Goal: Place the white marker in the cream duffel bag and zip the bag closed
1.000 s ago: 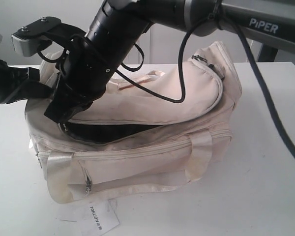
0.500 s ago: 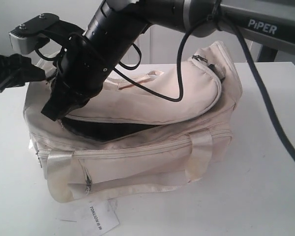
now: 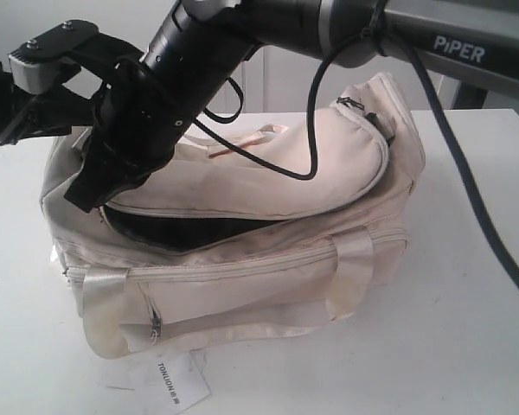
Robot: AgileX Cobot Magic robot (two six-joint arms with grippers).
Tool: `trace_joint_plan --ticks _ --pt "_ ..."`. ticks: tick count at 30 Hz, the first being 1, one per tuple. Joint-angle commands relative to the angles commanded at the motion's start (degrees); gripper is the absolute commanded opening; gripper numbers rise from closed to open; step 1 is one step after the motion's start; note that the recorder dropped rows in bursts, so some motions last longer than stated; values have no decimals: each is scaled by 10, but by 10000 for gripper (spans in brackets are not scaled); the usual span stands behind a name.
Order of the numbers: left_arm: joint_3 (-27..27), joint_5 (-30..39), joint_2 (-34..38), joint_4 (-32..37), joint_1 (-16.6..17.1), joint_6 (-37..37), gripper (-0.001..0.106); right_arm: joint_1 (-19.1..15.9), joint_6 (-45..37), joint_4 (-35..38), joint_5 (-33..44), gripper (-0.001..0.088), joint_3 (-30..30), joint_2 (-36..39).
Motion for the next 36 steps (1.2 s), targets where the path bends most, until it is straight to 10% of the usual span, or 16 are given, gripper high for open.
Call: trace_joint_plan --ticks 13,20,36 --pt "-24 -31 73 4 -39 1 592 0 0 0 -5 0 0 0" --pt "-24 -21 80 -8 -39 26 1 0 0 0 -8 0 0 0" --pt "-24 -19 80 -19 -39 32 0 0 4 1 71 0 0 0"
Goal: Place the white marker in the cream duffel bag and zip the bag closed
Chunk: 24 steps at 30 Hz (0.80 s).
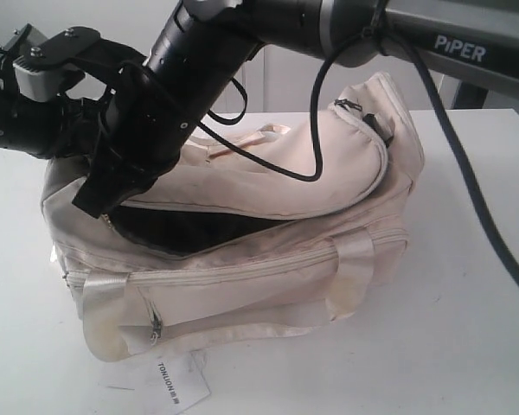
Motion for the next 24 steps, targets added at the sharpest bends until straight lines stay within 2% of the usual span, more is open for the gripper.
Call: trace_joint_plan --ticks 7,24 --pt "0 -16 -1 0 0 0 0 0 0 2 32 0 0 0" --pt "0 -19 -1 0 0 0 0 0 0 2 32 0 0 -1"
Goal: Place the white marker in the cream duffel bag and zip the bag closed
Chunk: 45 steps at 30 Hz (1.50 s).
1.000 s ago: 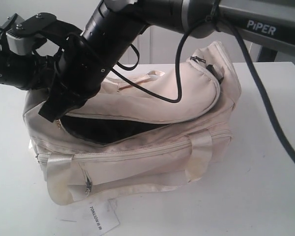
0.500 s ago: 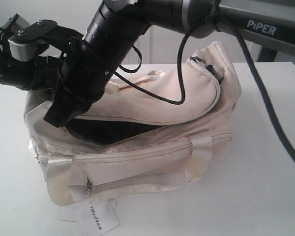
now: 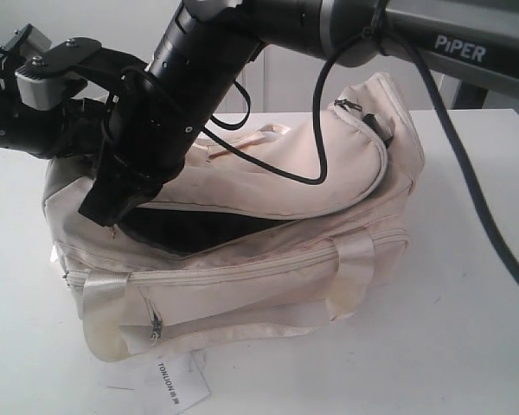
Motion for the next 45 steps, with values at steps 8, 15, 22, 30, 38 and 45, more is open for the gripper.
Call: trace_joint_plan --ticks 8,15,22,30,38,45 --pt "0 0 0 0 0 0 0 0 0 -1 0 0 0 0" --pt "0 0 0 0 0 0 0 0 0 -1 0 0 0 0" --pt "0 -1 0 0 0 0 0 0 7 -1 0 0 0 0" --pt "0 -1 0 0 0 0 0 0 30 -1 0 0 0 -2" --pt "0 -1 0 0 0 0 0 0 35 0 0 0 0 -18" --pt "0 -4 0 4 0 0 0 3 51 0 0 0 0 -19"
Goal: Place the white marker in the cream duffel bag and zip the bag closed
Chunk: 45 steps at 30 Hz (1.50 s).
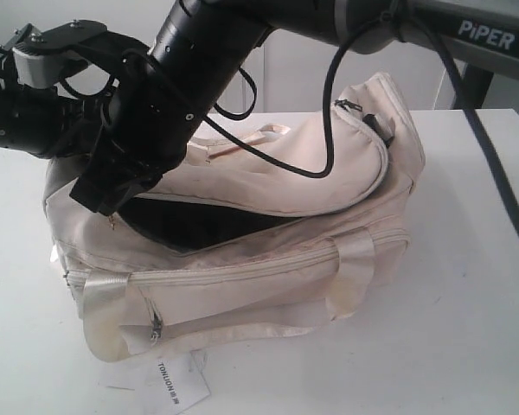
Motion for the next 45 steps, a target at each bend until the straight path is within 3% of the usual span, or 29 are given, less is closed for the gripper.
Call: trace_joint_plan --ticks 20,45 --pt "0 0 0 0 1 0 0 13 11 -19 0 0 40 -21" --pt "0 0 0 1 1 0 0 13 40 -19 0 0 40 -23"
